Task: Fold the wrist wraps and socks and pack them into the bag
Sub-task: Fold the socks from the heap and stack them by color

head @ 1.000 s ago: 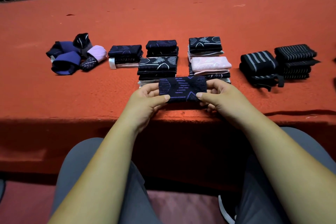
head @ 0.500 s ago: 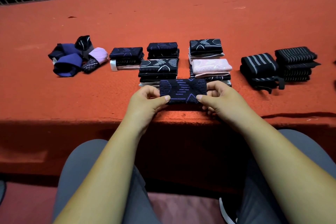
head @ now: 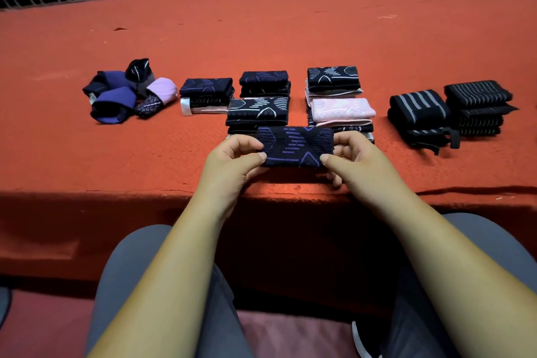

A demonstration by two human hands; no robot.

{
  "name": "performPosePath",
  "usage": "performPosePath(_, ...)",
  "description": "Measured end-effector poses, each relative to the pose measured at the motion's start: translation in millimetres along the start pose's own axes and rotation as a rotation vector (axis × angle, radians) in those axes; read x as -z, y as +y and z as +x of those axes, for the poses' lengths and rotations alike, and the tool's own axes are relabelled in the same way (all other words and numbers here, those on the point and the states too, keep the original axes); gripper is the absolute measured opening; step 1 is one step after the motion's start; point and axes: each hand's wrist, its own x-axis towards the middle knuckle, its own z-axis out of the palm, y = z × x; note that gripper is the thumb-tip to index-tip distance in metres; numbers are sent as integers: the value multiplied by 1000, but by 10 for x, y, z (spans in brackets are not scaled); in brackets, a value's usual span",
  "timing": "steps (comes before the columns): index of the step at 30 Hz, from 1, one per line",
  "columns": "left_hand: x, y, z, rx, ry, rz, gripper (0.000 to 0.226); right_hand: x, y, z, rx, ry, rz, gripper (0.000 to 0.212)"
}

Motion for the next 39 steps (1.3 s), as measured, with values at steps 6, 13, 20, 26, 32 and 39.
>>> performPosePath(6, 95, 98, 3, -73, 23, -1, 25, -142, -121, -52, 155, 81, 35, 34)
performPosePath(13, 268, 208, 77, -116, 126, -28, 33, -391, -262, -30, 206, 39, -48, 22)
performPosePath(20, 488, 314, 253, -135, 290, -60, 18, -674, -465, 207, 296, 37, -184, 26)
performPosePath(26, 729, 513, 653, -191, 417, 70, 14, -941, -804, 698, 343, 29, -398, 22)
performPosePath(32, 1035, 655, 1308, -241, 484, 169, 10, -1237, -1010, 1357, 307, -40, -591, 27)
performPosePath(39, 1371, 617, 1981, -249, 478, 241, 21, -1625, -1007, 2227, 236, -79, -649, 32)
